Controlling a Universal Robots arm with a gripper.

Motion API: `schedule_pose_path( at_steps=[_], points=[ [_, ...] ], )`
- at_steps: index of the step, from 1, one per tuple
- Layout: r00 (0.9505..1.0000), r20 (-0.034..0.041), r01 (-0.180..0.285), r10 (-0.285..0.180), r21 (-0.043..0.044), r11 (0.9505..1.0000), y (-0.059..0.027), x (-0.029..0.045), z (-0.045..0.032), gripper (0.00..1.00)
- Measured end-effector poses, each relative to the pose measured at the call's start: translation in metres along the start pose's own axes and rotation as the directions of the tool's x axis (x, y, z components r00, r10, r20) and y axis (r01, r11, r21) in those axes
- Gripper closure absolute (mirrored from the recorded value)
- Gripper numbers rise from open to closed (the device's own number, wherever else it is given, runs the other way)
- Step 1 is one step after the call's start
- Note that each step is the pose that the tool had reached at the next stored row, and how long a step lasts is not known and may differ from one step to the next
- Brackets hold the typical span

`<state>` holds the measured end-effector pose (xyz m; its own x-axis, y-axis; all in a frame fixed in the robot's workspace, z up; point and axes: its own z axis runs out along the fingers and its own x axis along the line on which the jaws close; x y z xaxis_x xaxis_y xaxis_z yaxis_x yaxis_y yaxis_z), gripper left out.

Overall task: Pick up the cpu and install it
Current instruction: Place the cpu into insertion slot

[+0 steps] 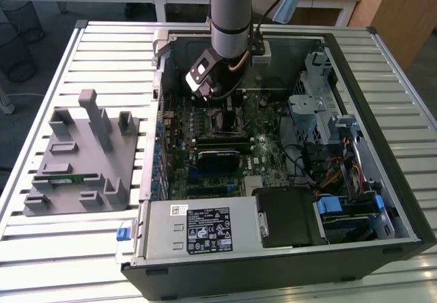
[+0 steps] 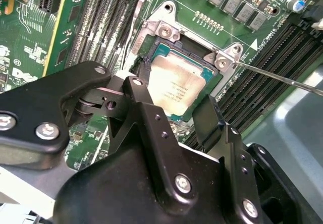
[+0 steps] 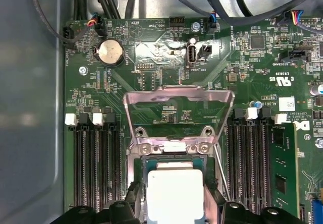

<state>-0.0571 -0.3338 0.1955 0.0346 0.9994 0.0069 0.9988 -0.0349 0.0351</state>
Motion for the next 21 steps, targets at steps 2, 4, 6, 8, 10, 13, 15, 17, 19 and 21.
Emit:
schedule_pose_path(
  at_steps=[2,4,6,8,10,13,15,17,19,21],
  points=[
    [1.0,0.0011,0.0,0.0,0.0,1.0,0.0,-0.0002,0.0,0.39],
    [1.0,0.0013,0.0,0.0,0.0,1.0,0.0,-0.0002,0.0,0.39],
    [1.0,0.0014,0.0,0.0,0.0001,1.0,0.0,-0.0003,-0.0003,0.39],
    [1.0,0.0015,-0.001,0.001,0.0001,1.0,0.0001,-0.0003,-0.0025,0.39],
    [1.0,0.0014,0.0,0.0,-0.0001,1.0,0.0003,-0.0002,-0.0071,0.39],
    [1.0,0.0035,0.0,0.0,-0.0001,1.0,0.0005,-0.0002,-0.0128,0.41],
    [1.0,0.0073,0.0,0.0,-0.0004,1.0,0.0006,-0.0001,-0.014,0.53],
    [0.9999,0.0111,0.0,0.0,-0.0003,1.0,0.0006,-0.0002,-0.0154,0.59],
    [0.9999,0.0131,0.0,0.0,-0.0004,1.0,0.0006,-0.0001,-0.0164,0.71],
    [0.9999,0.0153,0.0,0.0,-0.0005,1.0,0.0006,-0.0001,-0.0173,0.76]
  ],
)
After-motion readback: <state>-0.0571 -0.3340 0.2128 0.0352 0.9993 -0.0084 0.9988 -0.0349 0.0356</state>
